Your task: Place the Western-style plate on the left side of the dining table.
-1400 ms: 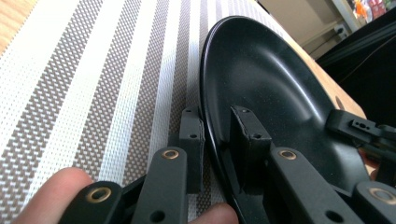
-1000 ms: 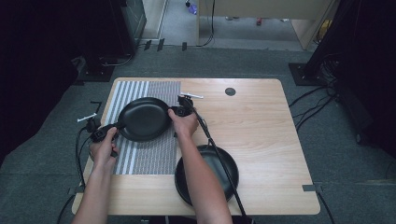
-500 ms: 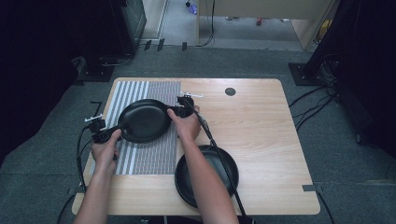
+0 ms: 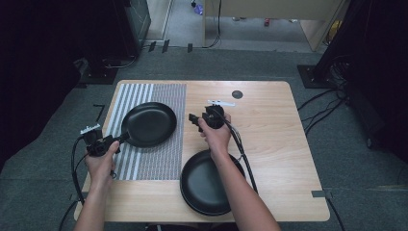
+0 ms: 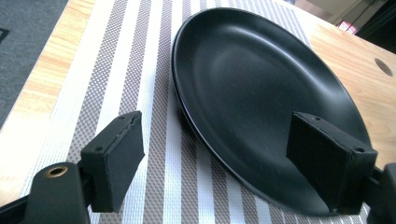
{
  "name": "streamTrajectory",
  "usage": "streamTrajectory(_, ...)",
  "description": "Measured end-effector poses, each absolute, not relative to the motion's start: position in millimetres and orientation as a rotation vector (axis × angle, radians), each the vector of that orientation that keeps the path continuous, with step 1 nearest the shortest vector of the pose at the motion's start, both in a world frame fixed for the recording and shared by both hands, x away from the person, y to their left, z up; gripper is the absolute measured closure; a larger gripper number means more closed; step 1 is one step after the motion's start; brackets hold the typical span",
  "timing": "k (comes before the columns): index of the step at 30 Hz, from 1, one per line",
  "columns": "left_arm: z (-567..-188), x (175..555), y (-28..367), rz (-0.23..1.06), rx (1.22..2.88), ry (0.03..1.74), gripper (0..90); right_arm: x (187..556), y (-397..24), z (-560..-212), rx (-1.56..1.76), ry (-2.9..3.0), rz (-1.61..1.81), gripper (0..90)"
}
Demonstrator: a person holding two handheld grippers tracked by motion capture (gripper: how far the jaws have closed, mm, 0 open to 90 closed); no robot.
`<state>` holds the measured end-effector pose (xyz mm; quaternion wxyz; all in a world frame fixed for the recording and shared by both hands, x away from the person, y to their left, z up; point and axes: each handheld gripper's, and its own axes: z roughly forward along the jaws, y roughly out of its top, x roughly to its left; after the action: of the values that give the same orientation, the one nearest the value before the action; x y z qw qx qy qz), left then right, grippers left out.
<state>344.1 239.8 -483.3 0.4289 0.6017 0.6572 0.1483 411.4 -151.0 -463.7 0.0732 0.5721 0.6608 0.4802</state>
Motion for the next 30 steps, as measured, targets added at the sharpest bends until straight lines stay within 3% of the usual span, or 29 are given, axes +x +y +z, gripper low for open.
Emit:
streamTrajectory(14, -485, 292, 234, 0.373, 1.513, 1.618, 16.6, 354, -223, -455, 1.656, 1.941, 1.427, 30.5)
streamTrajectory(30, -490, 261, 226, 0.450, 1.558, 1.626, 16.3, 297, -283, -461, 1.558, 1.919, 1.341, 26.6)
